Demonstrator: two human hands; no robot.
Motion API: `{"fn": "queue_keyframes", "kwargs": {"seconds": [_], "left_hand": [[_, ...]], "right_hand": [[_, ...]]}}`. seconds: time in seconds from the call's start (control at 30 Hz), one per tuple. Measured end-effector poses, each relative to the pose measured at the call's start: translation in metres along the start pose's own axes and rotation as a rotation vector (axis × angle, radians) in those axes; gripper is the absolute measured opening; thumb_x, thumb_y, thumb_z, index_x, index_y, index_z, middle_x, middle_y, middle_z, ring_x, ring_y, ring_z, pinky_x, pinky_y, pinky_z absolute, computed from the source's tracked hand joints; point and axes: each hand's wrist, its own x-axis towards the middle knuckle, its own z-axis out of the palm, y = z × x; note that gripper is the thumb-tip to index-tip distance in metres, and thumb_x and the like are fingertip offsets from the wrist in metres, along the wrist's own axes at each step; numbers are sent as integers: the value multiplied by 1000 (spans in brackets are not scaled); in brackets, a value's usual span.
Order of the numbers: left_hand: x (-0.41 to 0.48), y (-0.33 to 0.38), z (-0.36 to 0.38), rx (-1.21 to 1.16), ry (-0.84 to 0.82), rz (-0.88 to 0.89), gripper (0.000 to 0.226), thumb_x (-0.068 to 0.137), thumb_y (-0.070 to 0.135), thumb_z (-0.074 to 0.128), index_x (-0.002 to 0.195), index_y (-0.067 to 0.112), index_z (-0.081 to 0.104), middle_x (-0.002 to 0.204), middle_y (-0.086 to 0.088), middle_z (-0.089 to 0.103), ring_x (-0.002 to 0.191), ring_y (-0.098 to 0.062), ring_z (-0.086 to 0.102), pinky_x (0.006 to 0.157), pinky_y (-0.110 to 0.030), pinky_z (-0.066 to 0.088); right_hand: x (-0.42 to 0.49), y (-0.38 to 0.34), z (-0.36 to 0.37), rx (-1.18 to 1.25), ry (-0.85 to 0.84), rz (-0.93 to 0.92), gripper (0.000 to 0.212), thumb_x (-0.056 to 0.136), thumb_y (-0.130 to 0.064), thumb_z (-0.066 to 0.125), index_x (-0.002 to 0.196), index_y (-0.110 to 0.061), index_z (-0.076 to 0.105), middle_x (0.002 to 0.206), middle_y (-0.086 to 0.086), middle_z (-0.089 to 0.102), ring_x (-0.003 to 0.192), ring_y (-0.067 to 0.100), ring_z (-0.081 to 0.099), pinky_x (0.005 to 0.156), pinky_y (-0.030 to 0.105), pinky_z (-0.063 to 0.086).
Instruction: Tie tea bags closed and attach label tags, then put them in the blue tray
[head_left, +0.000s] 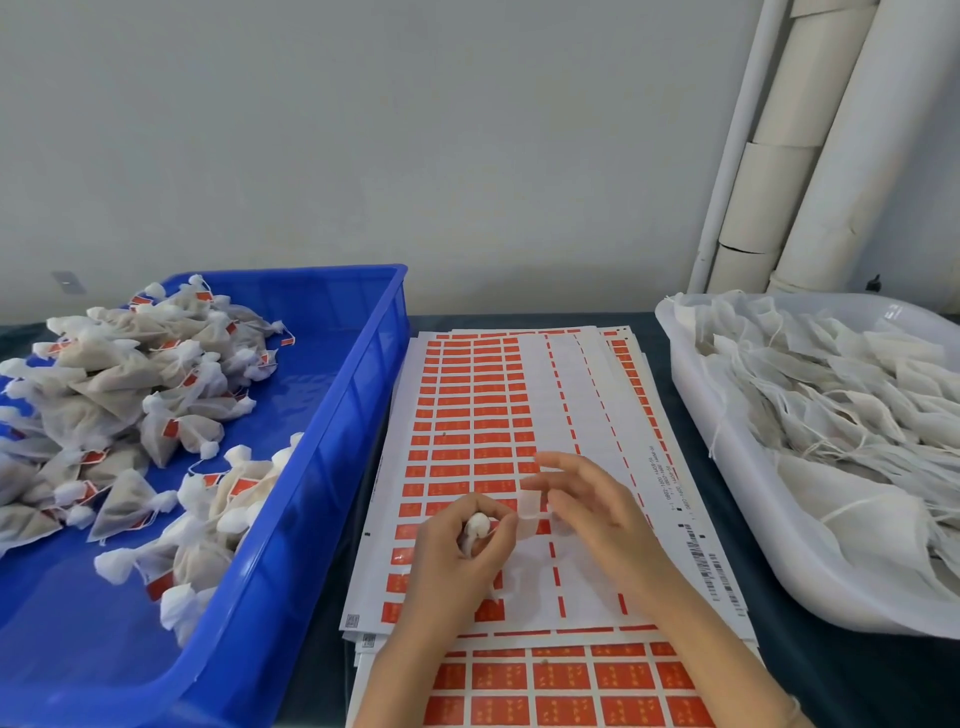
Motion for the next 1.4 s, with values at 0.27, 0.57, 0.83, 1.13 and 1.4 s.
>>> {"fn": "queue_keyframes", "kwargs": {"seconds": [0.27,0.57,0.83,1.13,1.4], "left_hand": [[0,3,0,2,-50,27,9,82,42,67,87,35,69,83,17,69,82,-6,64,68,-11,49],[2,2,1,33,-1,-16,18,85,28,69,78,45,69,81,25,70,84,2,64,67,-7,48],[4,5,1,-10,52,-85,32,86,24,69,70,52,70,72,20,70,77,2,64,63,-4,46],[5,4,-1,-59,94,-162,16,85,27,68,70,29,71,68,18,69,72,2,64,59,-5,46],[6,5,-2,-75,93,-177,17,86,28,67,69,27,70,66,18,68,71,1,64,59,-5,46]], "right_hand": [[-2,4,1,-136,89,-75,19,85,-20,71,89,-38,70,88,-27,68,86,0,64,76,11,51],[-3,5,0,-203,104,-153,24,82,-19,74,81,-42,69,85,-31,67,88,-2,61,74,6,46],[-7,0,1,-290,188,-344,26,74,-17,79,89,-37,72,92,-25,64,94,-3,61,79,3,45],[-8,2,1,-386,166,-399,21,74,-15,79,93,-24,78,97,-11,67,93,5,63,85,12,50],[-7,4,3,-409,169,-411,19,75,-19,77,92,-27,78,96,-14,66,91,4,62,83,8,49]]}}
